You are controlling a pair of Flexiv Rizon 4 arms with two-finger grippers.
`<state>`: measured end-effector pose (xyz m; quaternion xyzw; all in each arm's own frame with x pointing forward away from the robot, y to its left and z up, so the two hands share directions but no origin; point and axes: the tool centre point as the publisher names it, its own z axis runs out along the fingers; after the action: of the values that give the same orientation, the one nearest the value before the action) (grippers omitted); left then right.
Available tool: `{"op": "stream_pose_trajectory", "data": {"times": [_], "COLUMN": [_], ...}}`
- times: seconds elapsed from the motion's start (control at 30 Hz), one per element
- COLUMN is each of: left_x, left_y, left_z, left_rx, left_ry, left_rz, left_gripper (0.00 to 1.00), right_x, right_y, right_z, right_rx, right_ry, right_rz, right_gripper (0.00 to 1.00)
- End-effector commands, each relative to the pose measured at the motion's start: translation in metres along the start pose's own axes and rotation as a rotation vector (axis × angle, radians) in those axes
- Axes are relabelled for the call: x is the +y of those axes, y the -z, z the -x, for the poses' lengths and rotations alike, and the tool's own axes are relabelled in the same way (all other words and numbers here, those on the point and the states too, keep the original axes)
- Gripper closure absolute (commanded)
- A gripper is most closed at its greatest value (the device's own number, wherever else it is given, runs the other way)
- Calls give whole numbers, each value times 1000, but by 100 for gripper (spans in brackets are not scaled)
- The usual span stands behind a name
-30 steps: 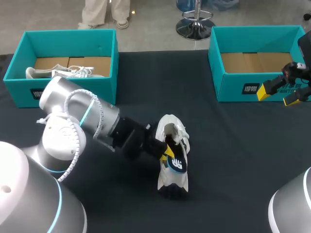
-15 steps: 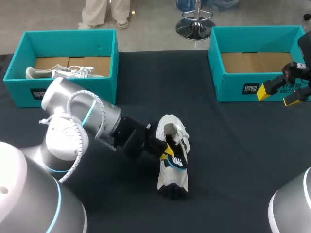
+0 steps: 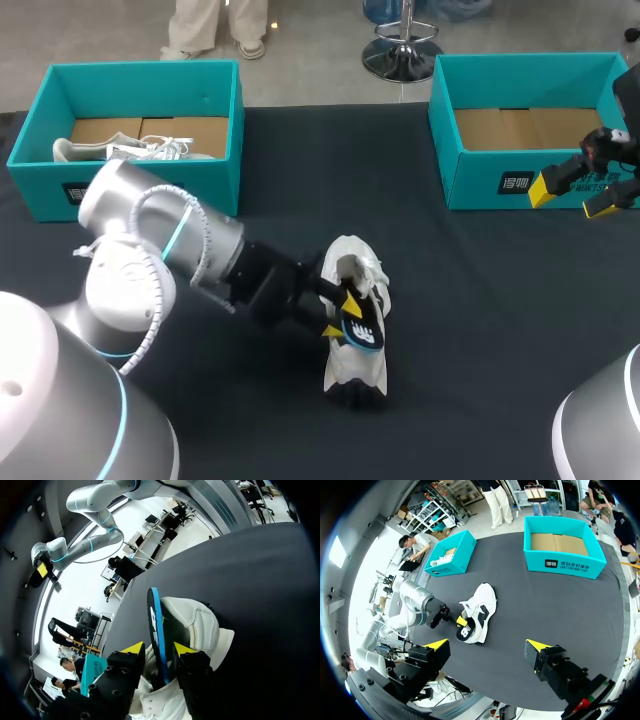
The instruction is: Take the shoe out of the shoebox, open the shoe tongue, remove and reinsert the insole, then place the shoe into the shoebox
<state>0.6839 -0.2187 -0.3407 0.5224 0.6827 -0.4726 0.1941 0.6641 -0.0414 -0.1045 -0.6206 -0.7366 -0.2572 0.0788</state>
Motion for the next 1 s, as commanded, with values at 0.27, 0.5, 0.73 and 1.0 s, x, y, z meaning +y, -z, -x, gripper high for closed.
{"op": "stream_pose_trajectory", "data": {"times": [0.27, 0.5, 0.73, 1.0], "left_x": [-8, -8, 3, 19], "left_y": [-1, -3, -4, -10], "left_z": [1, 1, 0, -1], "left_rx": [-6, -2, 5, 21], "left_ry": [-2, -7, -5, -1], "left_rz": [-16, -22, -5, 29], "left_gripper": [100, 100, 100, 100], "right_x": [4, 4, 4, 4], "right_y": [-1, -1, -1, -1], "right_z": [0, 0, 0, 0], "right_rx": [-2, -2, -2, -2], "right_ry": [-2, -2, -2, -2], "right_rz": [-8, -8, -8, -8], "right_gripper": [0, 0, 0, 0]}}
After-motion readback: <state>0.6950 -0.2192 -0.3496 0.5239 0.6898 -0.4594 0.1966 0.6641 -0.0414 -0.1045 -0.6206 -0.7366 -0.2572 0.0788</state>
